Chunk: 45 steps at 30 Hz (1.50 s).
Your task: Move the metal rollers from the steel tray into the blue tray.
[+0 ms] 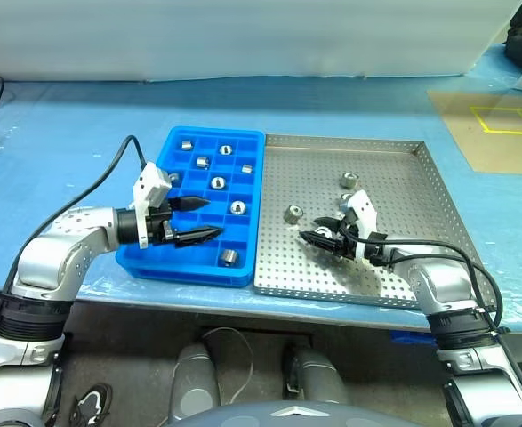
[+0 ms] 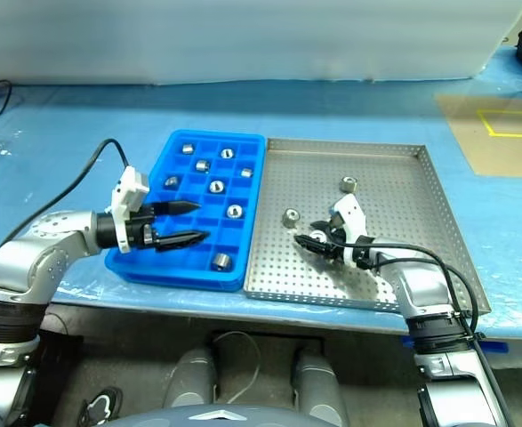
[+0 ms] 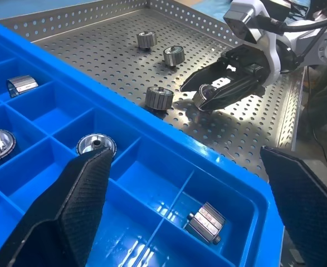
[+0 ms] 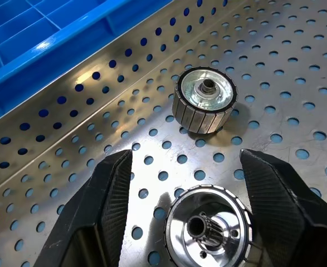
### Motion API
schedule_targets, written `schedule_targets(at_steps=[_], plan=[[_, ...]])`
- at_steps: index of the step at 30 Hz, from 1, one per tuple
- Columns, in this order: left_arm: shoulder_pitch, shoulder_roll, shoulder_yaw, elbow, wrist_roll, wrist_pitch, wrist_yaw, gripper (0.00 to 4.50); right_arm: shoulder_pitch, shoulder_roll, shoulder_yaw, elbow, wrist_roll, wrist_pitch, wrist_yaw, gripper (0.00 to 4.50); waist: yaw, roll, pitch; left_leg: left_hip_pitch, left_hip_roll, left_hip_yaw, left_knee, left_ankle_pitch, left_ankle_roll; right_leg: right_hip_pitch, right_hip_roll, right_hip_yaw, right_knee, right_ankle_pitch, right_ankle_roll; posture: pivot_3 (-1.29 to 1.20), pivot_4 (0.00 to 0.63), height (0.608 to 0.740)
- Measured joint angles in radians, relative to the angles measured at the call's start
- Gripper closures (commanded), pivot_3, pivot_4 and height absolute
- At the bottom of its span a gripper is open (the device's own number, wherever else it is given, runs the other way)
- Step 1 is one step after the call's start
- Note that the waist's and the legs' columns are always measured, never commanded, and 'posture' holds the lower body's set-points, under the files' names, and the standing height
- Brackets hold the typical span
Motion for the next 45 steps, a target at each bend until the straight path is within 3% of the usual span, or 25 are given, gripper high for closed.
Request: schedule_targets(at_steps=[1, 15, 24, 33, 40, 45], plan=[[0.001, 0.000, 0.006, -0.004, -0.002, 0.000, 0.006, 0.00, 0.000, 0.000, 0.010, 0.003, 0.000, 0.002, 0.008, 2.26, 0.000, 0.000, 0.000, 0.000, 0.000, 0.000, 0.000, 0.000, 0.000, 0.000, 0.000, 0.000, 0.000, 0.000, 0.000, 0.00, 0.150, 0.740], [-0.015, -0.001, 0.033, 0.006, -0.016, -0.007, 0.039, 0.00, -0.031, 0.000, 0.004, -0.097, 0.077, 0.146, 0.016, 2.26, 0.007, 0.000, 0.000, 0.000, 0.000, 0.000, 0.000, 0.000, 0.000, 0.000, 0.000, 0.000, 0.000, 0.000, 0.000, -0.04, 0.150, 0.740], [-0.061, 0.000, 0.032, 0.092, -0.006, -0.036, 0.017, 0.00, -0.284, 0.036, -0.055, -0.262, 0.230, 0.273, -0.028, 2.26, 0.000, 0.000, 0.000, 0.001, 0.000, 0.000, -0.001, 0.001, -0.001, -0.001, 0.001, 0.001, 0.002, 0.001, -0.002, -0.08, 0.150, 0.740], [-0.080, 0.021, 0.035, 0.113, 0.003, -0.034, 0.010, 0.00, -0.218, -0.052, -0.018, -0.215, 0.201, 0.236, 0.023, 2.26, 0.006, 0.000, 0.000, -0.002, -0.001, 0.000, 0.000, 0.000, -0.001, -0.001, 0.000, 0.000, 0.000, 0.003, -0.004, -0.06, 0.150, 0.740], [-0.043, 0.024, 0.044, 0.068, -0.013, -0.006, 0.027, 0.00, -0.088, -0.085, -0.123, -0.271, 0.240, 0.251, -0.015, 0.10, 0.004, 0.000, 0.000, -0.001, 0.000, 0.000, 0.000, 0.000, -0.001, -0.002, 0.000, 0.001, 0.000, 0.002, -0.003, -0.06, 0.150, 0.740], [-0.037, 0.016, 0.045, 0.043, -0.021, 0.003, 0.042, 0.00, 0.041, -0.131, -0.180, -0.280, 0.279, 0.320, -0.025, 0.10, 0.010, 0.000, 0.000, -0.001, -0.001, 0.000, 0.000, 0.000, 0.000, -0.001, 0.000, 0.001, -0.001, -0.001, 0.002, -0.06, 0.150, 0.740]])
